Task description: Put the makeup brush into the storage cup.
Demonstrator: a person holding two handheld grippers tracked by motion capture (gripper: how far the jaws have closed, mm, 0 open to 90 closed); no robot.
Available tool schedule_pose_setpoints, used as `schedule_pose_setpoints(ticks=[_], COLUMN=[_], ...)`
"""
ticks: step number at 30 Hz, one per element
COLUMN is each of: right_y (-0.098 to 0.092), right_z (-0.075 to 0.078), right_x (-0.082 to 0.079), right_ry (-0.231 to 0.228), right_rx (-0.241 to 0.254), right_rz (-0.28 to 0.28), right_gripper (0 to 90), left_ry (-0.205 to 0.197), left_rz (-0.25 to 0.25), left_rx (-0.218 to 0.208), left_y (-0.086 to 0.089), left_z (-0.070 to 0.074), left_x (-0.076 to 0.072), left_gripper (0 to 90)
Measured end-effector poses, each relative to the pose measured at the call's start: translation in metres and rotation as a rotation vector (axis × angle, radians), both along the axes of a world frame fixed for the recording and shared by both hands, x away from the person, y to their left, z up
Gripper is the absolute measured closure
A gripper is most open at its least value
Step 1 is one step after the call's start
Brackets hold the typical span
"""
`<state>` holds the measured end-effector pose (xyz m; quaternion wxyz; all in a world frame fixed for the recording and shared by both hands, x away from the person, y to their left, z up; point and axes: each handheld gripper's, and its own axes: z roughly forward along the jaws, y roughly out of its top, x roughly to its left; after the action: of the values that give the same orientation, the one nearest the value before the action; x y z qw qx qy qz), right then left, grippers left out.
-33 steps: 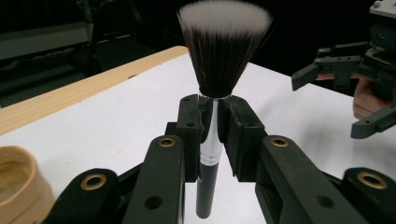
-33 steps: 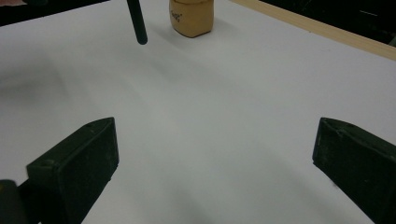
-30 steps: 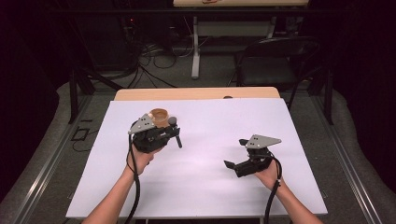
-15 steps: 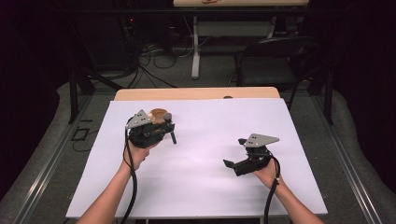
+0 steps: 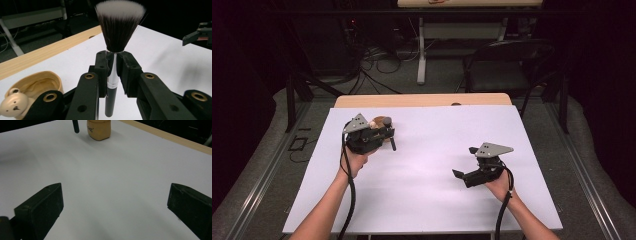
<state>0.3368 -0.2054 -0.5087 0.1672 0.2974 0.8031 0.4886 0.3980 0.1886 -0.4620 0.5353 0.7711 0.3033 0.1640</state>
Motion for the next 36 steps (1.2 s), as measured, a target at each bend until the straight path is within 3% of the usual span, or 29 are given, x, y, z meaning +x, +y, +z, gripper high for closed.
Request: schedule_pose_setpoints(ticks=[36], right_y=[-0.001], right_z=[0.000], right_x=[0.001], right_ry=[0.009], right_rx=[-0.006], right_rz=[-0.004], right_gripper=[0.4], left_ry=[-0.033], left_rz=[0.092], left_rx=[0.023], left_y=[0.022], left_z=[0.032], left_x=[0.027], left_gripper=[77.0])
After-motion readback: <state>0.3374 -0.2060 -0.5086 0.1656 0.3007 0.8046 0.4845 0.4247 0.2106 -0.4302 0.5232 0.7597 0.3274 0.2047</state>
